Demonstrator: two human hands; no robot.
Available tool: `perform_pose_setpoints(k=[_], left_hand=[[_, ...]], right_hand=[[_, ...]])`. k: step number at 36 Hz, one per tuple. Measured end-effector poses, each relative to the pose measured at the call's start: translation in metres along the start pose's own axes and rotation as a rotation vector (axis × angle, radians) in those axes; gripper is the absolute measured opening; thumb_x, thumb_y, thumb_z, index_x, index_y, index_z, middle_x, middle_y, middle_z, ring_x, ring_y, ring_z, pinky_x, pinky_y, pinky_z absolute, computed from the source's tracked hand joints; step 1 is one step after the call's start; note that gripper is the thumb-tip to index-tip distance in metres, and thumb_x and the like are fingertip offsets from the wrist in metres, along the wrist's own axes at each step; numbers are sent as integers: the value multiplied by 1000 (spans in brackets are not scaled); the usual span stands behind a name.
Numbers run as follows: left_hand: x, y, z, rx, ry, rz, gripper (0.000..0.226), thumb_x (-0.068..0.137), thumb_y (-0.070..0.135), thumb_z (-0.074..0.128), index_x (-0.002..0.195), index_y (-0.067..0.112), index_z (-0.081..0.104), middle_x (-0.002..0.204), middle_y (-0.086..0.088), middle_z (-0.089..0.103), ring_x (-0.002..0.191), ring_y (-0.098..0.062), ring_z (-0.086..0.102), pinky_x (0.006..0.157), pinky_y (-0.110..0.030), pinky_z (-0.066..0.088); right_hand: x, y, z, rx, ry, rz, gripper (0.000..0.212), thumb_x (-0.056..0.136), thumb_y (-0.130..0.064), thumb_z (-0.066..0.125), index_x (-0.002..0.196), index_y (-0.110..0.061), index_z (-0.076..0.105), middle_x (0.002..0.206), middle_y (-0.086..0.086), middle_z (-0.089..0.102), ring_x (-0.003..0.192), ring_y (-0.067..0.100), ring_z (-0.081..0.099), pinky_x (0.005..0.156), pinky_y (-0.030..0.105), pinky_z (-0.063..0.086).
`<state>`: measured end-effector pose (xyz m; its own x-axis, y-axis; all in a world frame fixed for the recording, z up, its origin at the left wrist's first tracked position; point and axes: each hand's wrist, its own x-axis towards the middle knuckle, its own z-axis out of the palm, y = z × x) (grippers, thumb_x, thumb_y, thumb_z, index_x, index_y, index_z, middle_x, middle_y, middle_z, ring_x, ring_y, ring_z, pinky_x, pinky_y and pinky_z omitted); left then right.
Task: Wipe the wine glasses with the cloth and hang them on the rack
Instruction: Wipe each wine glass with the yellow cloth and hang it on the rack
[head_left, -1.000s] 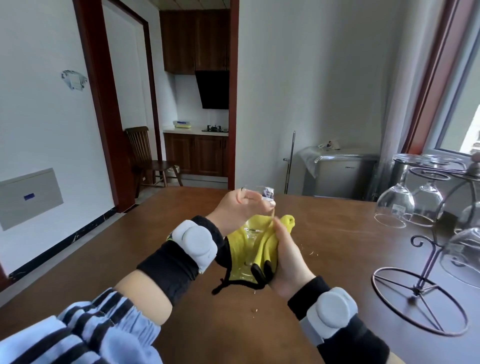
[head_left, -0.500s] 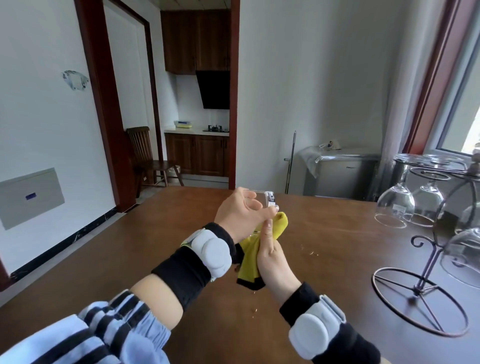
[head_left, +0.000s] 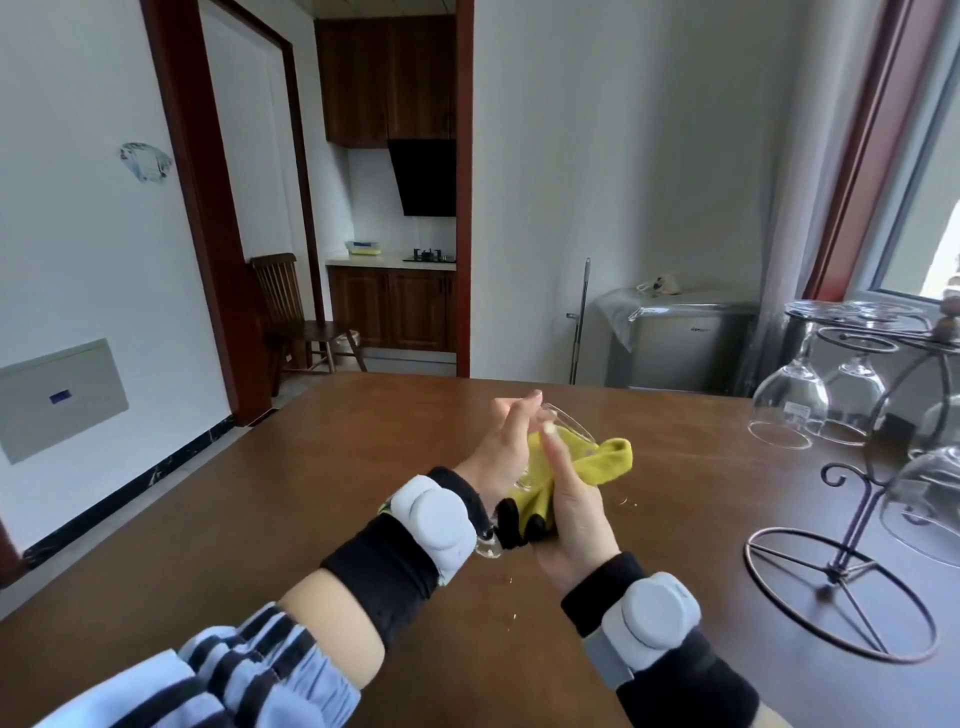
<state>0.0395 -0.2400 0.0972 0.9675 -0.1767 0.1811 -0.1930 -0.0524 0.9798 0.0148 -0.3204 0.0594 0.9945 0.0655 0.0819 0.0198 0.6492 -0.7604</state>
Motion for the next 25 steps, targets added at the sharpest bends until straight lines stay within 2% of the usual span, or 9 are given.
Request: perform_pose_setpoints(k=[2, 5, 7, 9, 13, 16, 20, 24, 25], left_hand=[[0, -4, -2, -59, -42, -14, 45, 96, 46, 35, 122, 11, 45, 128, -3, 57, 126, -13, 48, 115, -39, 29], [3, -15, -6, 51, -24, 44, 34, 90, 42, 46, 117, 23, 56, 127, -2, 54, 122, -14, 49, 111, -35, 35], [2, -22, -6, 252, 112, 137, 25, 96, 33, 49, 114, 21, 59, 116, 1, 50, 111, -12, 50, 101, -23, 38], [0, -28, -6, 411, 252, 206, 26, 97, 28, 52, 119, 15, 54, 109, 1, 45, 105, -15, 48, 99, -26, 39], [-9, -28, 0, 509, 126, 135, 45, 95, 53, 37, 122, 17, 41, 120, -1, 51, 106, -17, 51, 93, -31, 42], [-13, -20, 6, 626, 68, 134, 61, 84, 69, 18, 123, 25, 36, 110, -1, 59, 96, -23, 60, 77, -31, 45], [-12, -24, 8, 457, 3, 112, 73, 80, 82, 18, 134, 35, 31, 120, 0, 62, 105, -23, 62, 90, -36, 50], [-14, -25, 15, 125, 13, 103, 94, 63, 93, 25, 130, 28, 31, 119, 11, 53, 109, -3, 54, 88, -13, 43], [-11, -29, 14, 70, 33, 78, 99, 56, 96, 30, 127, 27, 35, 118, 10, 54, 109, -3, 54, 91, -16, 44]], right_hand=[[0, -2, -2, 56, 53, 12, 50, 77, -31, 74, 121, -9, 64, 117, 20, 68, 100, 34, 69, 79, 45, 57], [2, -9, -6, 86, 114, 18, 46, 77, -28, 75, 117, -6, 65, 103, 18, 70, 88, 29, 71, 71, 40, 60], [4, -14, -7, 70, 119, -7, 52, 83, -32, 71, 125, -2, 59, 115, 22, 68, 100, 34, 69, 80, 44, 59], [5, -17, -7, 46, 120, -46, 58, 84, -35, 69, 128, 0, 55, 120, 26, 65, 105, 38, 67, 86, 48, 57], [5, -18, -5, -23, 147, -130, 54, 81, -37, 68, 119, -2, 56, 103, 21, 68, 90, 33, 70, 77, 44, 60], [2, -13, -2, -86, 154, -188, 60, 79, -40, 68, 122, -1, 54, 106, 20, 67, 103, 38, 67, 89, 55, 55], [0, -9, 0, -130, 151, -187, 57, 84, -51, 58, 128, -15, 53, 118, 14, 69, 108, 34, 67, 93, 59, 51], [-4, -11, -4, -82, 130, -51, 53, 95, -58, 40, 124, -18, 59, 106, 7, 75, 98, 23, 72, 81, 42, 58], [-6, -14, -3, -53, 120, -25, 51, 99, -55, 36, 118, -15, 62, 101, 8, 76, 94, 22, 73, 80, 40, 57]])
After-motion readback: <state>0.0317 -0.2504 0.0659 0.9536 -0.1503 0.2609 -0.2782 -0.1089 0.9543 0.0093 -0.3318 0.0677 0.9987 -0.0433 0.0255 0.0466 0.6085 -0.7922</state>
